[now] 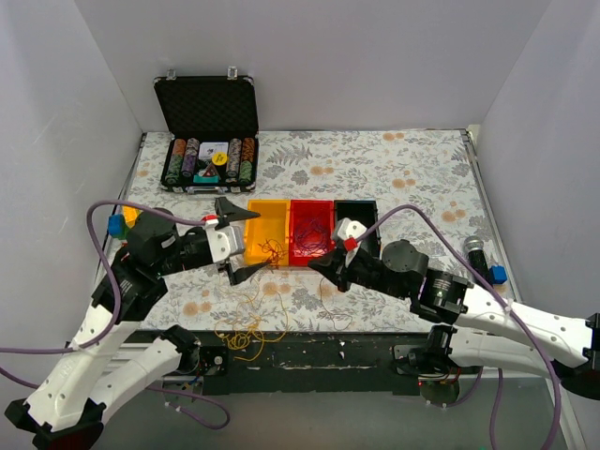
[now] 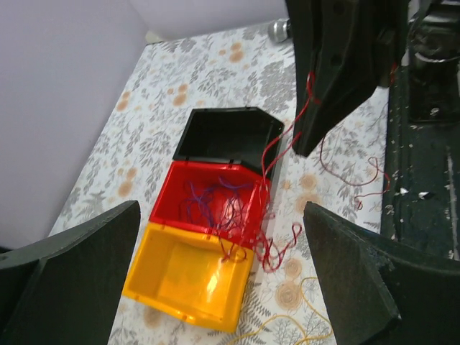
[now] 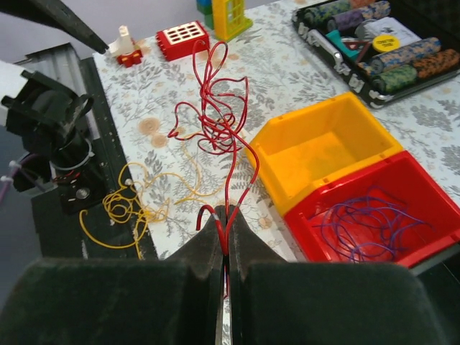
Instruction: Untangle the cables
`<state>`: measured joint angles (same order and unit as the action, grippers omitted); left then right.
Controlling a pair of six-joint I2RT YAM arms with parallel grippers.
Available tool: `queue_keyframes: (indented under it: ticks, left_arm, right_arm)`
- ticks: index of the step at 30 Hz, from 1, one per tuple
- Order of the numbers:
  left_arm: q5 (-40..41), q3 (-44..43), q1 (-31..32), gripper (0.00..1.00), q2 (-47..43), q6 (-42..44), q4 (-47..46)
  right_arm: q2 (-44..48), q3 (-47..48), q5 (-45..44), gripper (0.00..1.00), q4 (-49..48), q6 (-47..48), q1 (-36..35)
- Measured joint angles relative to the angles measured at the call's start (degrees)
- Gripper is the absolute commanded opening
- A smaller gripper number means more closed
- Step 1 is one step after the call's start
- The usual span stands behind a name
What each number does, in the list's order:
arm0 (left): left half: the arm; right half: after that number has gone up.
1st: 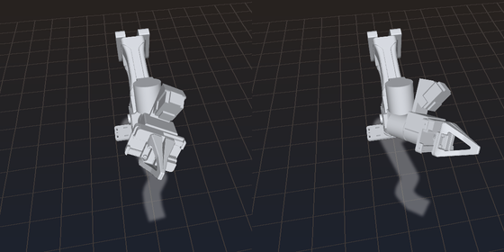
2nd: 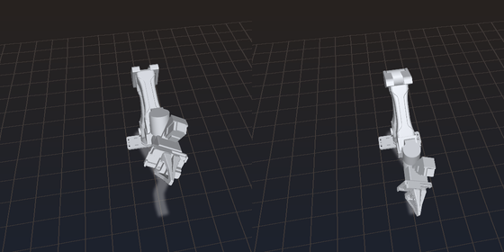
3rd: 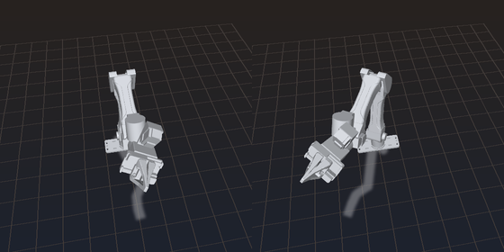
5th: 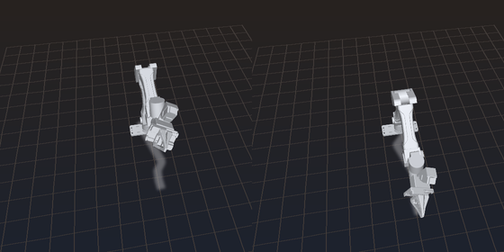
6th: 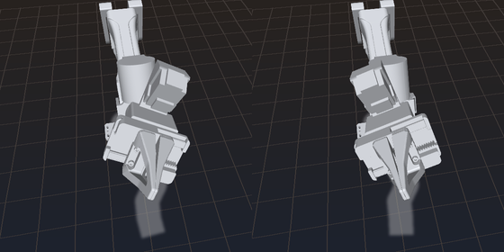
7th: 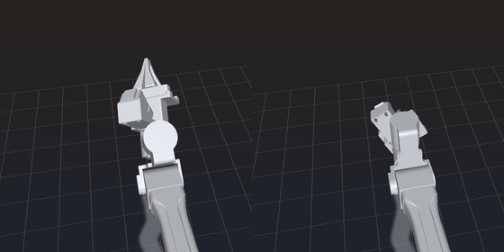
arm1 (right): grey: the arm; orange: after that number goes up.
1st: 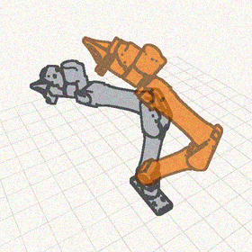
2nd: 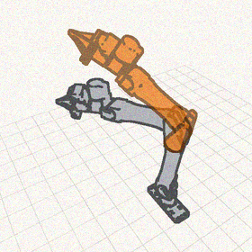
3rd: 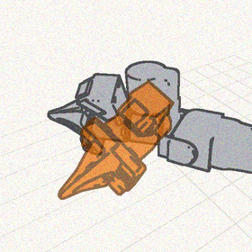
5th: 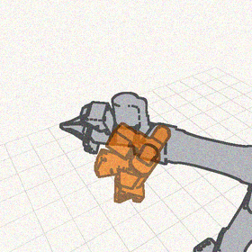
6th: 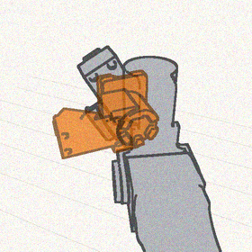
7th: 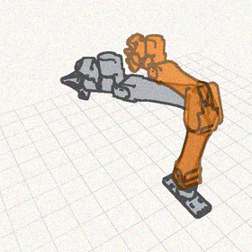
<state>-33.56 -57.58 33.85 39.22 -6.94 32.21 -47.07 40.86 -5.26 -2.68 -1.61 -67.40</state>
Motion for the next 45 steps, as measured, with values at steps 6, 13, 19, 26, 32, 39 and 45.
queue_keyframes:
  ticks: [6, 13, 19, 26, 32, 39, 45]
  left_arm:
    - [-9.5, -2.2, 0.0, 0.98, 6.2, -2.0, -1.9]
    - [-17.2, -2.8, 0.3, 0.93, 14.3, -2.5, -2.6]
    - [-21.5, -4.9, 1.7, 0.58, 18.1, -4.4, -2.7]
    - [-25.3, -6.2, 2.3, 0.57, 18.4, -5.7, -2.1]
    - [-25.9, -6.2, 2.4, 0.52, 18.5, -5.1, -0.8]
    - [-25.7, -6.1, 2.6, 0.27, 19.5, -4.8, -0.9]
    - [-25.8, -5.9, 2.7, 0.03, 19.5, -4.6, -0.5]
  right_arm:
    - [-4.7, 3.3, 6.4, 0.01, 0.2, -0.1, 0.0]
    - [-8.2, 5.1, 10.8, 0.01, 0.0, -0.2, 0.0]
    - [-10.7, 5.7, 12.1, 0.01, -0.2, 0.1, 0.0]
    - [-11.5, 6.5, 11.8, 0.01, -0.3, 0.5, 0.0]
    - [-12.1, 7.1, 11.8, 0.01, -0.4, 0.6, 0.0]
    - [-13.8, 8.5, 11.9, 0.01, -0.4, 2.1, 0.0]
    - [-13.8, 8.5, 11.1, 0.01, -0.3, 3.2, 0.7]
